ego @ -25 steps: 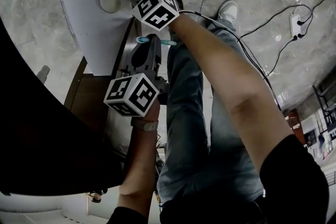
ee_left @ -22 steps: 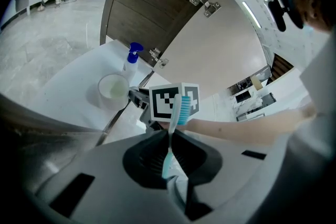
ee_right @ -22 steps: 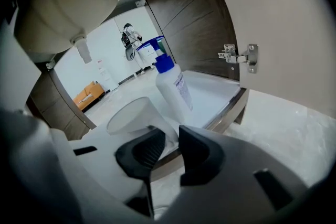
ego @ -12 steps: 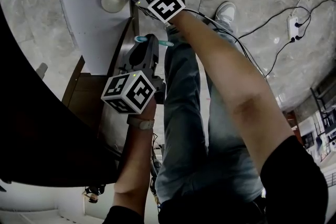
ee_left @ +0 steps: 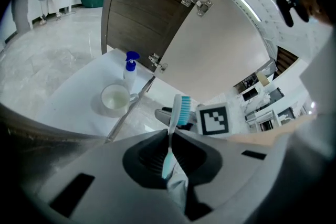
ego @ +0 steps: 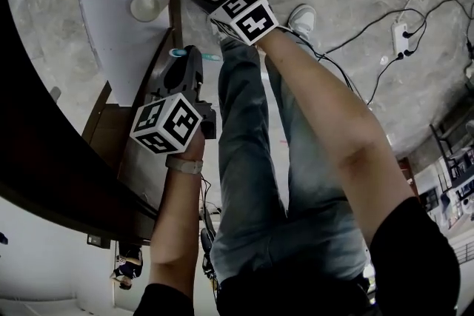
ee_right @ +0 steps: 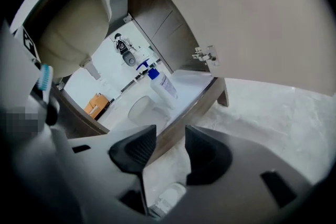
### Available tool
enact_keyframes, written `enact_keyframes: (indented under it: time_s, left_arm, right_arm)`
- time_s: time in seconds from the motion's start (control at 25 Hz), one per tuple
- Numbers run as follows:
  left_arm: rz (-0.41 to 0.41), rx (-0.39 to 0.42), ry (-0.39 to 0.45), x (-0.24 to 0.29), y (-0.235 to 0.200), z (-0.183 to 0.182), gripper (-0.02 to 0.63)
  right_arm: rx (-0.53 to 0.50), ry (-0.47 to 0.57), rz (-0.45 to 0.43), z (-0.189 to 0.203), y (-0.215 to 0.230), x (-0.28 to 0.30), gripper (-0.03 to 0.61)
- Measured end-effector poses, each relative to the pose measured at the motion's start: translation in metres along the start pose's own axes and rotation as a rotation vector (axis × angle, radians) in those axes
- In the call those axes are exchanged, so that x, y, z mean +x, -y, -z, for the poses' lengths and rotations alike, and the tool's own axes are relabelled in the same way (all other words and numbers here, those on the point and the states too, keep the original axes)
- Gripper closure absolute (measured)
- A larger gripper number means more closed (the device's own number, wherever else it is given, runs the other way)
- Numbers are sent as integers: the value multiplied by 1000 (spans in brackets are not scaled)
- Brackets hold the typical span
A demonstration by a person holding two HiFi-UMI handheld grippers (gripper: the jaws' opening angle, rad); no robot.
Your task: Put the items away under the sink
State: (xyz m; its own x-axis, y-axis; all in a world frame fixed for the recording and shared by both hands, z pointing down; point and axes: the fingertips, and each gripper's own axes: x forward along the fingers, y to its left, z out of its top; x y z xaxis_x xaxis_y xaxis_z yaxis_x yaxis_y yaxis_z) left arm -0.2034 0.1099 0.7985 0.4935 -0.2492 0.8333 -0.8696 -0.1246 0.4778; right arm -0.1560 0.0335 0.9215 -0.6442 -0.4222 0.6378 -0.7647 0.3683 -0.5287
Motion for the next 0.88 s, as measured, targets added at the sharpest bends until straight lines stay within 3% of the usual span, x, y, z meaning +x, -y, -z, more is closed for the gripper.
enact_keyframes:
  time_s: [0.4, 0.64, 0.88]
  left_arm:
    - [-163, -120, 174, 1, -21, -51, 574]
    - [-230, -189, 258, -1, -36, -84, 574]
    - [-321, -241, 327, 0, -60, -106, 574]
  right_arm:
    - [61, 46, 57, 12, 25, -96, 408]
    - [98, 39, 55, 28, 30, -127, 411]
    - [127, 66, 74, 18, 46, -140, 411]
